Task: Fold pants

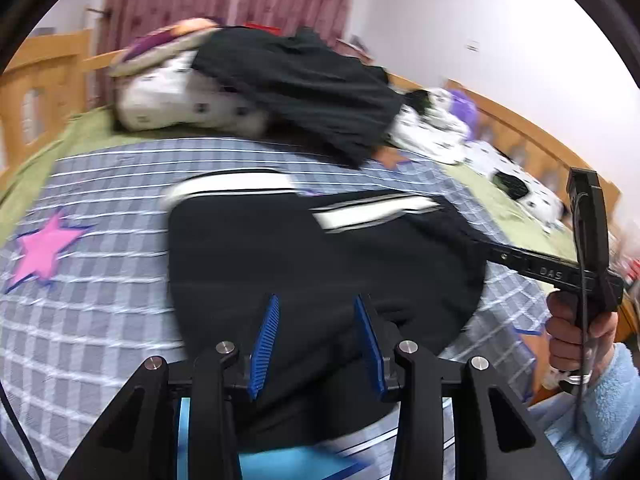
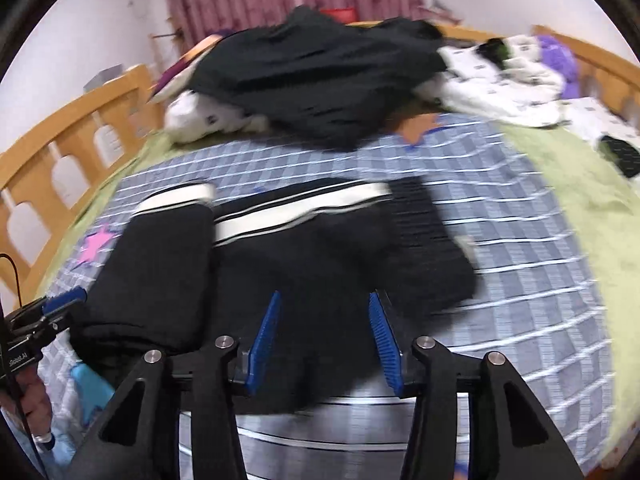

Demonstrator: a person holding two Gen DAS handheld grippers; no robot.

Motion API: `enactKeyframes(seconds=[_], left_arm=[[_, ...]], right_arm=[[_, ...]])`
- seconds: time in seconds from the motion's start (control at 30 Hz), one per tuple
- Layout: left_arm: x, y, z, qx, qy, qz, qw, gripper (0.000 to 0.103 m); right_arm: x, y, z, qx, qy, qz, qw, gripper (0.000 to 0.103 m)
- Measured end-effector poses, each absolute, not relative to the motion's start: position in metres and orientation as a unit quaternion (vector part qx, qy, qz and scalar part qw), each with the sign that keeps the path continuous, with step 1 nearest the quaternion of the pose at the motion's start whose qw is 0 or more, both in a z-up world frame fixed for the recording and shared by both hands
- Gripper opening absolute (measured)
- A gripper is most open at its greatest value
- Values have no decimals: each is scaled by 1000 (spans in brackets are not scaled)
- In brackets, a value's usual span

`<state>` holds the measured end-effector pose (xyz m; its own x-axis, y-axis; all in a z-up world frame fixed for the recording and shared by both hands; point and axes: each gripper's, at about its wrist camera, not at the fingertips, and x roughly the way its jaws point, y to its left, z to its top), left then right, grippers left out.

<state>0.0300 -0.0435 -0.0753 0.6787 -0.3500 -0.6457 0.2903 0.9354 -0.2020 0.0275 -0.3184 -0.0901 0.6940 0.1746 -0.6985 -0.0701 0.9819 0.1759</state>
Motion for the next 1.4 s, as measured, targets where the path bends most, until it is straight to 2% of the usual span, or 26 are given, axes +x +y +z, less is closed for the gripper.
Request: enactKeyframes(seconds=[0.27,0.43,0.5,0.6,0.63,0.7,0.77,0.9,1.1,1.23,1.4], left_arm=[[16,40,-116,-85,432,-140,887,37],[1,32,-138,-83,444,-184,873,37],[2,22,-145,-88,443,-197,870,52],[9,11,-157,-117,445,-205,864,55],[12,8,-161,-124,446,-202,863,55],[17,-1,-166,-120,442,-185,870,55],[17,-8,-165,-108,433,-173,878,55],[18,-26,-163,-71,428,-150,888,63],[15,-53,-156,-47,427,-176,886,63],[16,-64,-155,-51,426,-206,880,65],[14,-82,-153,-24,431,-219,875,66]], right_arm=[[68,-244,-125,132,452,139,871,48],[84,-211,-154,129,493,152,847,48],[88,-209,-160,143,494,158,843,47],[94,-212,-166,164,502,172,832,39],[96,-211,-165,159,503,179,831,24],[95,-213,-153,146,488,197,838,18],[89,-218,-129,132,454,203,858,17],[70,-235,-83,109,393,214,887,17],[51,-295,-41,79,323,161,929,17],[50,-357,-49,97,315,99,939,17],[59,-391,-114,70,412,10,909,16]])
